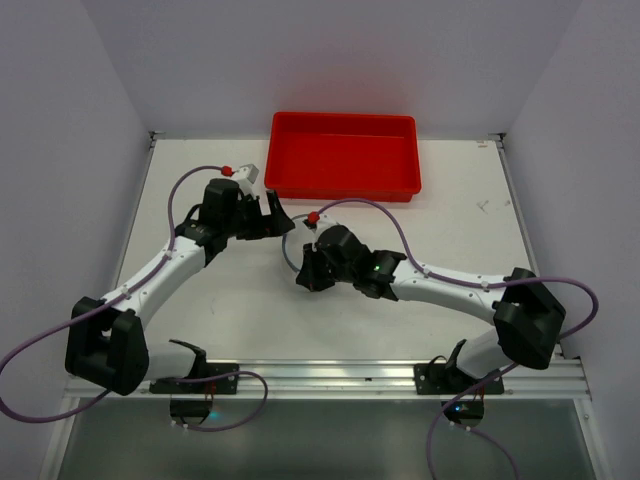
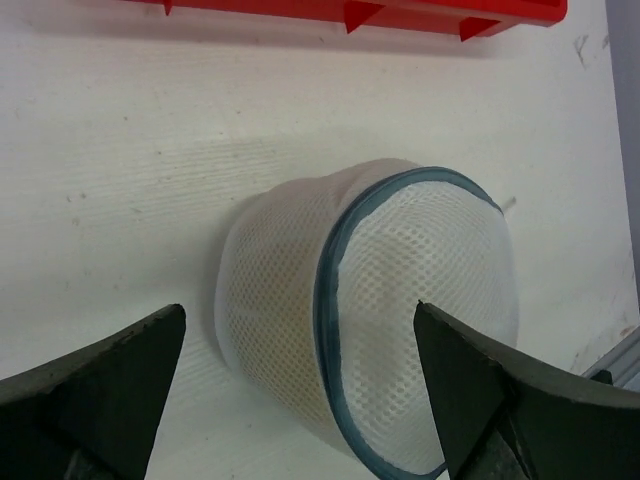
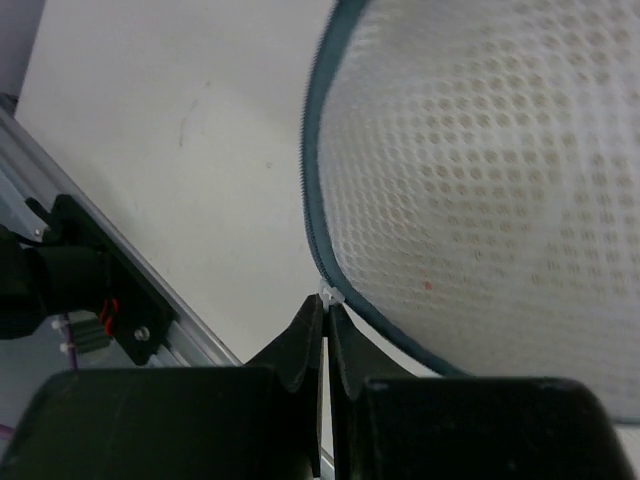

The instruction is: Unzip the laundry bag and remove the bra

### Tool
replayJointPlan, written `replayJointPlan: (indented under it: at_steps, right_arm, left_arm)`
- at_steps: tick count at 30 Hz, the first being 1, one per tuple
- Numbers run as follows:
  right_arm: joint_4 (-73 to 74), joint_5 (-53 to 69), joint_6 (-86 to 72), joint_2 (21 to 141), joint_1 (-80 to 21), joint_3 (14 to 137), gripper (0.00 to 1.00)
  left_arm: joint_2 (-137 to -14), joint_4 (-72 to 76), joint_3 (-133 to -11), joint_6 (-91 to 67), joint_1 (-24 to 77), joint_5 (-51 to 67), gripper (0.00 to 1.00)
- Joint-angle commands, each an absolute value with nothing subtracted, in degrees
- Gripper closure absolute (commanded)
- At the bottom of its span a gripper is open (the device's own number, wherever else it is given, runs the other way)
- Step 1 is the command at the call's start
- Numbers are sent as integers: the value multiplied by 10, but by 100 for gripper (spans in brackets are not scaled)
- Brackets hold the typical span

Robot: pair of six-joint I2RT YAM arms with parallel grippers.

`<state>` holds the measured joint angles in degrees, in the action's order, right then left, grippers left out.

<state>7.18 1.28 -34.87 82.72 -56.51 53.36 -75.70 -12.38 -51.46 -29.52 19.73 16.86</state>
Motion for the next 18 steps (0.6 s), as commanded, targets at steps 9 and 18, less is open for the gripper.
replayJointPlan:
  at_steps: [9,18]
  right_arm:
    - [4,-11,-393,912,-576,658,100]
    - [8,-16,-387,908,-577,640,100]
  left_arm:
    - [-619,-106,-392,-467,194,148,8]
    - [-651,-43,-387,-489,227,204,66]
